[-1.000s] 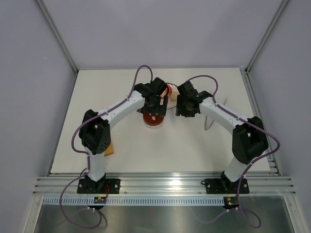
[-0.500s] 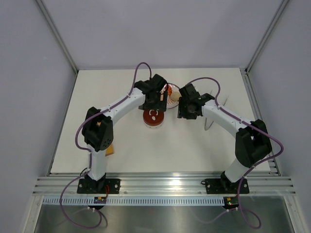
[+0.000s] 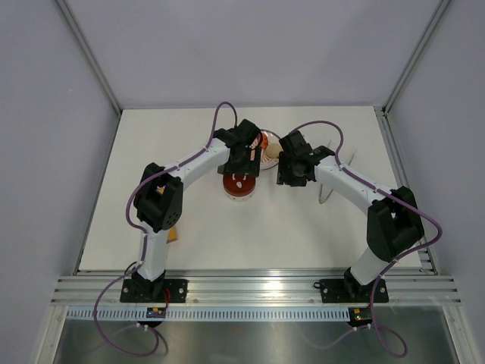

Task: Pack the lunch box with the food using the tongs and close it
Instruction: Screw the box lid onto the packing box.

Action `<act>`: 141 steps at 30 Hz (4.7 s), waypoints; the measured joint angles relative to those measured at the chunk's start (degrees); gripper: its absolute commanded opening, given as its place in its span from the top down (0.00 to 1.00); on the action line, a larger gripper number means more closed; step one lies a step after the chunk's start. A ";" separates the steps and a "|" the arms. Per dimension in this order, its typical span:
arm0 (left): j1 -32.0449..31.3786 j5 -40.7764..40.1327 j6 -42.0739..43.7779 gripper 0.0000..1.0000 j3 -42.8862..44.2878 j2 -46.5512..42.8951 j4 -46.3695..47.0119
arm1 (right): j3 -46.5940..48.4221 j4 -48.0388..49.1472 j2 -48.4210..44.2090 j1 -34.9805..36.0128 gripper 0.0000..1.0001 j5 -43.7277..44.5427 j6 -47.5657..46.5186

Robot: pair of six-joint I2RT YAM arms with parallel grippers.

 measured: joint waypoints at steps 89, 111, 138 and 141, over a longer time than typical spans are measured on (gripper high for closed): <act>-1.77 -4.28 -0.66 0.52 -21.66 -14.01 17.18 | -1.40 4.85 0.35 1.05 0.52 -7.04 1.95; -3.69 -6.19 0.96 0.44 -29.79 -22.14 26.05 | -1.40 4.92 0.35 1.03 0.52 -7.04 1.99; 9.31 -2.34 -9.07 0.54 -34.40 -34.69 23.69 | 16.87 2.29 12.00 8.94 0.52 -11.47 -2.21; 11.34 0.17 -10.40 0.54 -35.69 -34.53 22.97 | 20.09 1.86 15.21 9.16 0.48 -13.27 -3.02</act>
